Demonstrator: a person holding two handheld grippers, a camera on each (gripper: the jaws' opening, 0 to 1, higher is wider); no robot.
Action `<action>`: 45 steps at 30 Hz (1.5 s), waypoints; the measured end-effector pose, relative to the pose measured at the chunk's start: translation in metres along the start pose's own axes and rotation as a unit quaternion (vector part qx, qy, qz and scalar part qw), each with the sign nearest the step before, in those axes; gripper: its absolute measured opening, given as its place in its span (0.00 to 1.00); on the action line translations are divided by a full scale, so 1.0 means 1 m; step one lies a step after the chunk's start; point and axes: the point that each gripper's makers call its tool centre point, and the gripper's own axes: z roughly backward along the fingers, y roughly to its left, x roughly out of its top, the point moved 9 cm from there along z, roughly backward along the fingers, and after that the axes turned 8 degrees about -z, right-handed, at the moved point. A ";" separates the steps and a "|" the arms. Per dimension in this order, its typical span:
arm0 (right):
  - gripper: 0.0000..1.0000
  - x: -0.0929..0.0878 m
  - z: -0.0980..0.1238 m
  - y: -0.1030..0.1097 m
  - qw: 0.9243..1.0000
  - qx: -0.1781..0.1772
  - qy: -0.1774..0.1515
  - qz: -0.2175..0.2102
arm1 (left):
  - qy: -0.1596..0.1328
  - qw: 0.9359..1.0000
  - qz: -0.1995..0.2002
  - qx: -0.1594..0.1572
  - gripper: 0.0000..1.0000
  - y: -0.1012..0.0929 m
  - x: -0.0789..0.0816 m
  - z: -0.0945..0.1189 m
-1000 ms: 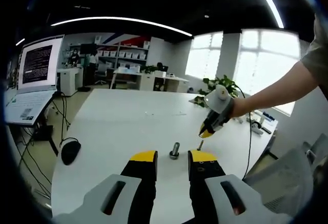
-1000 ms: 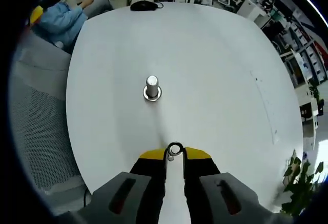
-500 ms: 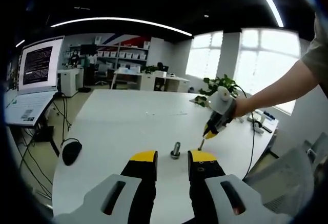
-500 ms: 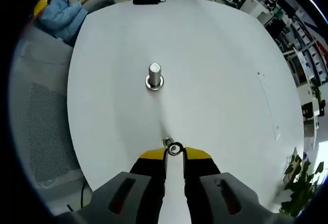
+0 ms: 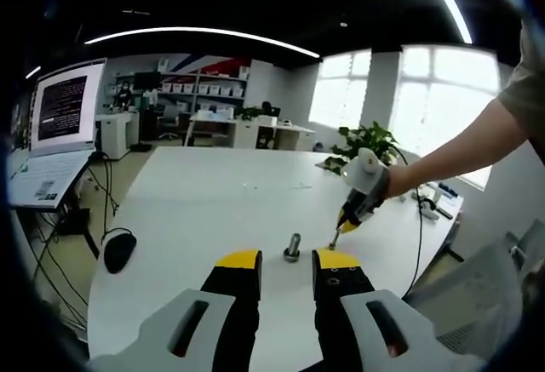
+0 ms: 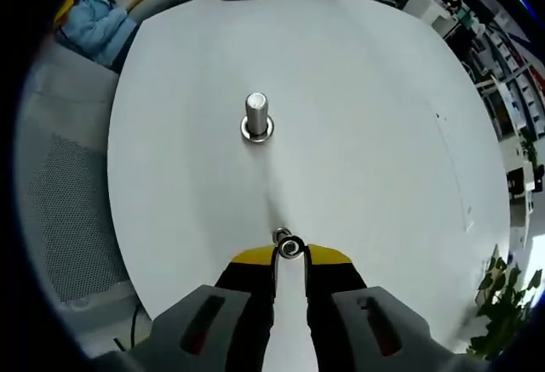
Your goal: Place the washer onto the threaded stud by aligning its center hole with the stud, sliding it down to the base, and recovering from edge contact or off-axis alignment until the washer reaches the visible bottom stop.
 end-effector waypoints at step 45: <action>0.19 -0.040 0.072 0.061 0.964 -0.037 -0.212 -0.158 | 0.018 0.998 -0.026 -0.049 0.20 -0.017 -0.001 -0.007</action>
